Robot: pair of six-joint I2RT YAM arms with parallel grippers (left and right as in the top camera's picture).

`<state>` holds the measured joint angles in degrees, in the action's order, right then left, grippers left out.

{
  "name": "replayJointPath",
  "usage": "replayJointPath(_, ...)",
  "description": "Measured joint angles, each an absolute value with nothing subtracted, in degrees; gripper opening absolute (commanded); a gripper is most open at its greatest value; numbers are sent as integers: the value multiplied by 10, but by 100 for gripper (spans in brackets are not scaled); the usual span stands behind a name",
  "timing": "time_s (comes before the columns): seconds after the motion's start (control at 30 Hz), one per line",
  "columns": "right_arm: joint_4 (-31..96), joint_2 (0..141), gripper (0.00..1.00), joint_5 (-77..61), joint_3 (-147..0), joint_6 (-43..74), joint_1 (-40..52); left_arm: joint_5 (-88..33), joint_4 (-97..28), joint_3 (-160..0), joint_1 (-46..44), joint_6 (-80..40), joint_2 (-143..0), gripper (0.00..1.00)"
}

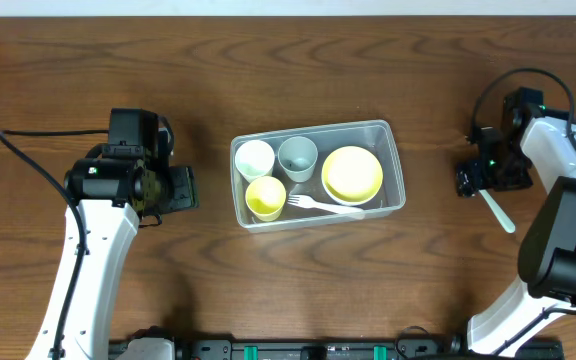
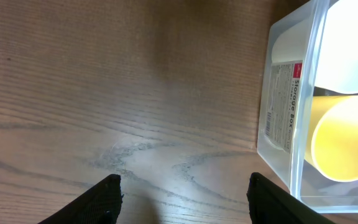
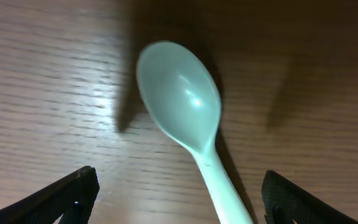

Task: Pack container
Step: 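Lower the right gripper onto the mint spoon and grasp it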

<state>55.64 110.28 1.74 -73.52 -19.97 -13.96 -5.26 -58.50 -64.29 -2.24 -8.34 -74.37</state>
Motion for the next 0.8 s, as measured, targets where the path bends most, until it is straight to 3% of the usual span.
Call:
replayJointPath(0.63, 490, 1103, 85, 4, -680, -184, -142, -53, -587, -643, -22, -83, -744, 66)
replayJointPath(0.8, 482, 1100, 79, 8, -675, -182, -142, -53, -587, -643, -22, -83, -744, 66)
